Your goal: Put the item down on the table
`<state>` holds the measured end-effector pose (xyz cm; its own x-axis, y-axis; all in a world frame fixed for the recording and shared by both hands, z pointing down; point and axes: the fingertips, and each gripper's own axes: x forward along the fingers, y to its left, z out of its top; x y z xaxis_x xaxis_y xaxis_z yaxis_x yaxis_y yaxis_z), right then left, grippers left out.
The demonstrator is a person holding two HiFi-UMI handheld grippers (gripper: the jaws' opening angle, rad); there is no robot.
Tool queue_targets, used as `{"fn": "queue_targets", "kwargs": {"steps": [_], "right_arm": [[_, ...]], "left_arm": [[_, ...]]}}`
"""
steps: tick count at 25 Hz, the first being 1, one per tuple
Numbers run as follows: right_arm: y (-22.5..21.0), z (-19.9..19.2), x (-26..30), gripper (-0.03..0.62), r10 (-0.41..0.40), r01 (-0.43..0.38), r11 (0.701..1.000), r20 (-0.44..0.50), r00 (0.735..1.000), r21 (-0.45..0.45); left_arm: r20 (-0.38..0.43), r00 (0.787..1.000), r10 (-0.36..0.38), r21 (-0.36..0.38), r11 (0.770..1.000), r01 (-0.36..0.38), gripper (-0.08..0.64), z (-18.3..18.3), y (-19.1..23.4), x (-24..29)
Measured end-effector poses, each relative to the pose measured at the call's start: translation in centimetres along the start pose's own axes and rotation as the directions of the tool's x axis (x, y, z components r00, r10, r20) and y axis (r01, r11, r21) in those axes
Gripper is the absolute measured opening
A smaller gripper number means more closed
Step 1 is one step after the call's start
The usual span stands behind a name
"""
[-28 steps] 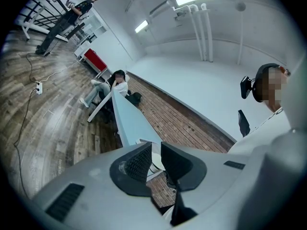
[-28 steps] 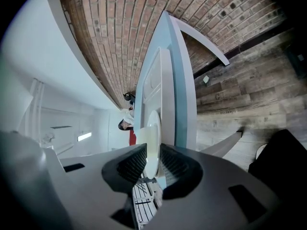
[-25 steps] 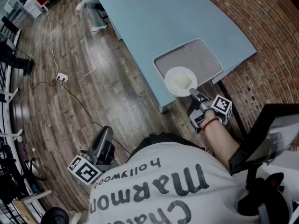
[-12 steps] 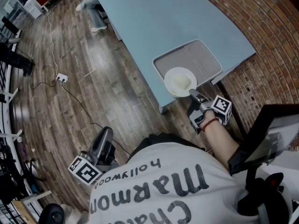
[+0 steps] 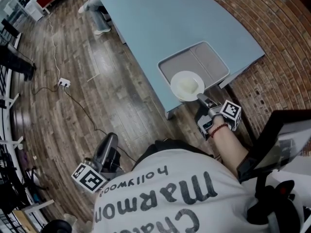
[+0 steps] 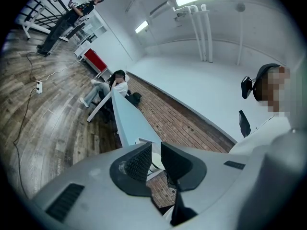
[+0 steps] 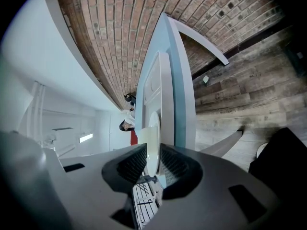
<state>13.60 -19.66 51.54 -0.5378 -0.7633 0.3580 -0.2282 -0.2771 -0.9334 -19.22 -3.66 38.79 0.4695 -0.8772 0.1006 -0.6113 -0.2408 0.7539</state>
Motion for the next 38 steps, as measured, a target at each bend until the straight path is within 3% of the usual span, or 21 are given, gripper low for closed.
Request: {"fn": "queue_targets", "kwargs": {"steps": [16,23,26,29,33,36,38], "right_arm": [[-0.3,0.8,-1.7,0.074,0.033,-0.033,0.999,0.043,0.999,-0.009],[1.9,0.6,-2.2,0.074,0.091,-0.089,0.991,0.016,0.996,-0.101],[3.3,0.1,-2.4,0.074,0.099,-0.1,0.972,-0.015,0.995,-0.211],[5.2,-1.2,-2.7,0.074,0.09,-0.11,0.899,-0.068,0.994,-0.424],[7.0,-3.2,-3.8,0.072,0.1,-0.149,0.72,-0.111,0.989,-0.678],[8.1,-3.9,-5.1,0.072,0.127,-0.175,0.585,-0.123,0.984,-0.792],[8.4,-4.2,-5.7,0.072,0.126,-0.175,0.518,-0.128,0.984,-0.837]], "left_arm": [[-0.034,0.999,-0.037,0.007,0.999,0.038,0.063,-1.1,0.3,1.0],[-0.053,0.996,-0.068,0.009,0.998,0.069,0.063,-1.2,0.0,1.6],[-0.059,0.995,-0.078,0.011,0.997,0.079,0.063,-1.2,-0.2,1.6],[-0.07,0.994,-0.085,0.015,0.996,0.087,0.063,-1.4,-0.3,1.7],[-0.091,0.99,-0.11,0.02,0.993,0.112,0.063,-1.7,-0.7,2.3],[-0.11,0.984,-0.137,0.021,0.99,0.14,0.063,-1.9,-1.3,2.9],[-0.128,0.98,-0.15,0.024,0.988,0.154,0.063,-2.2,-1.7,3.2]]}}
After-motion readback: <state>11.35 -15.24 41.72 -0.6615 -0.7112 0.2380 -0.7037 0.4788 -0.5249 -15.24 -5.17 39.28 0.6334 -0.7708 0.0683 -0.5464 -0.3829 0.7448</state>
